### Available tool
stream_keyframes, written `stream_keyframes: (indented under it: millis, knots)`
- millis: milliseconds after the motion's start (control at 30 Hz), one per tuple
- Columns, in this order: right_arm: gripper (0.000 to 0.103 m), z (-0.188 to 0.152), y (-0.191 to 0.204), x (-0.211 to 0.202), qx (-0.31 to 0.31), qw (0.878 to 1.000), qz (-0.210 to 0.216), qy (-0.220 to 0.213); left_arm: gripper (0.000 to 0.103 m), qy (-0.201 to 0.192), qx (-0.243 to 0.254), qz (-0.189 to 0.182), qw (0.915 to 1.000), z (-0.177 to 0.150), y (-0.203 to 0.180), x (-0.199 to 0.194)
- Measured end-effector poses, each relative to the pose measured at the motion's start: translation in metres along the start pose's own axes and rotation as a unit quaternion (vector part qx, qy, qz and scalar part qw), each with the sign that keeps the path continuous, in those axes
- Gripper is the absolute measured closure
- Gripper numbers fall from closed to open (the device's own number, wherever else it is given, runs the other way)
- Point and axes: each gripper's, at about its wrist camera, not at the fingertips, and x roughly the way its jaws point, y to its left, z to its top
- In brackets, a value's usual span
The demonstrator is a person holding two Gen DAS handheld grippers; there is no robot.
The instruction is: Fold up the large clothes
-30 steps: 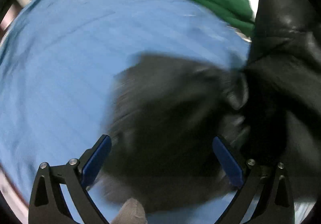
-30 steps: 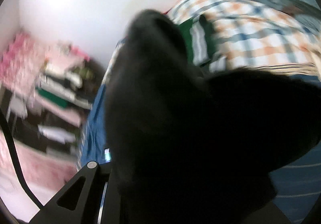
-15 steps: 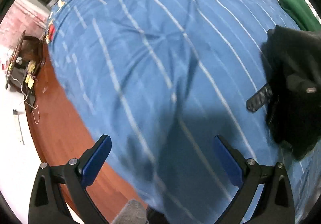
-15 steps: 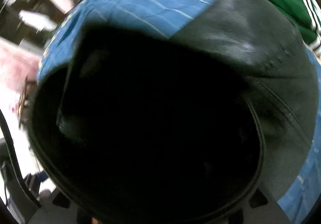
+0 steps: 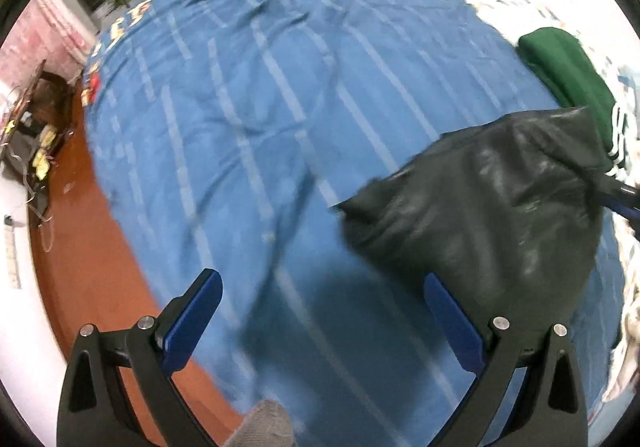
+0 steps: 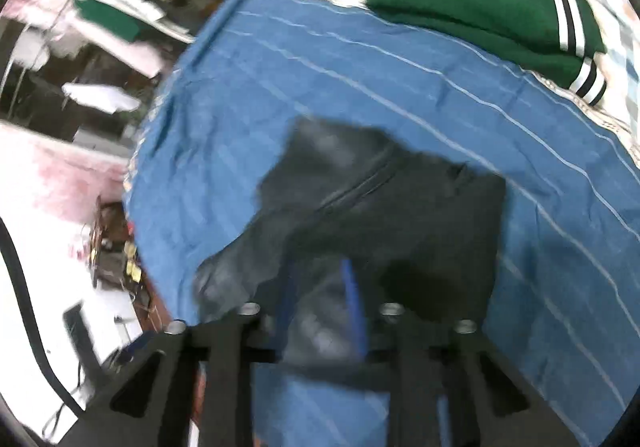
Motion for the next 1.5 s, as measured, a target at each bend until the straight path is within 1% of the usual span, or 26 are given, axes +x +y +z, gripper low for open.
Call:
stream_keyframes:
  millis: [67, 133, 200, 300, 400, 433, 500, 533, 600, 667, 767, 800, 867, 933, 1000, 1033, 1100, 1133, 1167, 1200, 1233, 1267, 1300, 1333, 1433, 1500]
  knots:
    - [0.085, 0.017, -0.007, 0.032, 0.001, 1.000, -0.018, 0.013, 0.000, -0.008, 0.007, -0.004, 0.9999, 0.006, -0.013, 0.004]
    - [0.085, 0.029, -0.012, 0.076, -0.006, 0.997, -0.056, 0.046, 0.000, -0.011, 0.014, -0.001, 0.9998, 0.009, -0.022, 0.008]
    - [0.086, 0.041, -0.013, 0.113, -0.006, 0.994, -0.078, 0.075, 0.000, -0.010, 0.012, -0.005, 0.9999, 0.010, -0.025, 0.011]
    - [0.088, 0.054, -0.017, 0.139, 0.000, 0.992, -0.087, 0.088, 0.000, 0.005, 0.006, -0.002, 1.0000, 0.009, -0.021, 0.019]
    - [0.087, 0.060, -0.019, 0.130, 0.002, 0.992, -0.066, 0.111, 0.000, 0.028, -0.029, -0.024, 0.9989, 0.005, -0.012, 0.023]
    - [0.086, 0.059, -0.020, 0.117, 0.005, 0.993, -0.047, 0.111, 0.000, 0.031, -0.041, -0.032, 0.9982, 0.003, -0.009, 0.022]
    - [0.085, 0.052, -0.016, 0.075, 0.015, 0.996, -0.018, 0.091, 0.000, 0.037, -0.067, -0.051, 0.9957, -0.001, -0.003, 0.025]
    - [0.081, 0.044, -0.019, 0.056, 0.022, 0.997, -0.005, 0.077, 0.001, 0.044, -0.083, -0.066, 0.9933, -0.003, 0.000, 0.029]
    - [0.079, 0.025, -0.024, 0.029, 0.027, 0.997, -0.022, 0.064, 0.001, 0.064, -0.113, -0.091, 0.9873, -0.005, 0.002, 0.040]
    - [0.079, -0.001, -0.031, 0.015, 0.035, 0.996, -0.029, 0.071, 0.001, 0.086, -0.143, -0.121, 0.9785, -0.008, 0.002, 0.053]
    - [0.079, -0.035, -0.044, 0.030, 0.057, 0.992, -0.030, 0.106, 0.001, 0.097, -0.169, -0.149, 0.9695, -0.008, 0.001, 0.061]
    - [0.079, -0.041, -0.048, 0.044, 0.062, 0.991, -0.032, 0.116, 0.001, 0.096, -0.172, -0.151, 0.9686, -0.007, 0.001, 0.063]
    - [0.081, -0.053, -0.062, 0.073, 0.058, 0.991, -0.049, 0.111, 0.001, 0.086, -0.176, -0.154, 0.9685, -0.003, 0.001, 0.065]
    - [0.080, -0.053, -0.068, 0.092, 0.055, 0.990, -0.054, 0.115, 0.001, 0.080, -0.174, -0.152, 0.9698, 0.001, 0.000, 0.071]
    - [0.074, -0.046, -0.071, 0.091, 0.070, 0.988, -0.032, 0.133, 0.001, 0.075, -0.173, -0.156, 0.9696, 0.006, -0.001, 0.083]
    - [0.067, -0.044, -0.074, 0.087, 0.077, 0.987, -0.012, 0.139, 0.001, 0.076, -0.177, -0.158, 0.9685, 0.008, -0.002, 0.091]
    - [0.064, -0.048, -0.088, 0.067, 0.103, 0.986, 0.055, 0.123, 0.001, 0.072, -0.187, -0.165, 0.9657, 0.012, -0.002, 0.097]
    - [0.060, -0.053, -0.098, 0.055, 0.119, 0.983, 0.086, 0.109, 0.003, 0.063, -0.190, -0.169, 0.9650, 0.014, -0.002, 0.097]
    - [0.054, -0.058, -0.109, 0.044, 0.129, 0.982, 0.101, 0.093, 0.007, 0.054, -0.192, -0.168, 0.9654, 0.016, -0.001, 0.095]
    - [0.051, -0.063, -0.118, 0.039, 0.134, 0.981, 0.110, 0.082, 0.028, 0.041, -0.195, -0.173, 0.9645, 0.018, 0.001, 0.092]
    - [0.051, -0.068, -0.130, 0.034, 0.143, 0.980, 0.123, 0.070, 0.046, 0.029, -0.200, -0.181, 0.9623, 0.019, 0.003, 0.090]
    - [0.051, -0.072, -0.142, 0.032, 0.153, 0.976, 0.140, 0.063, 0.052, 0.023, -0.209, -0.189, 0.9592, 0.020, 0.007, 0.088]
    - [0.051, -0.076, -0.153, 0.035, 0.168, 0.969, 0.169, 0.059, 0.063, 0.019, -0.217, -0.195, 0.9564, 0.021, 0.009, 0.087]
    - [0.051, -0.079, -0.161, 0.041, 0.175, 0.964, 0.191, 0.056, 0.068, 0.017, -0.223, -0.197, 0.9547, 0.021, 0.012, 0.085]
    - [0.051, -0.085, -0.173, 0.043, 0.195, 0.954, 0.222, 0.050, 0.071, 0.018, -0.223, -0.203, 0.9534, 0.022, 0.016, 0.085]
    - [0.048, -0.085, -0.165, 0.037, 0.185, 0.957, 0.221, 0.031, 0.072, 0.017, -0.216, -0.204, 0.9546, 0.020, 0.020, 0.084]
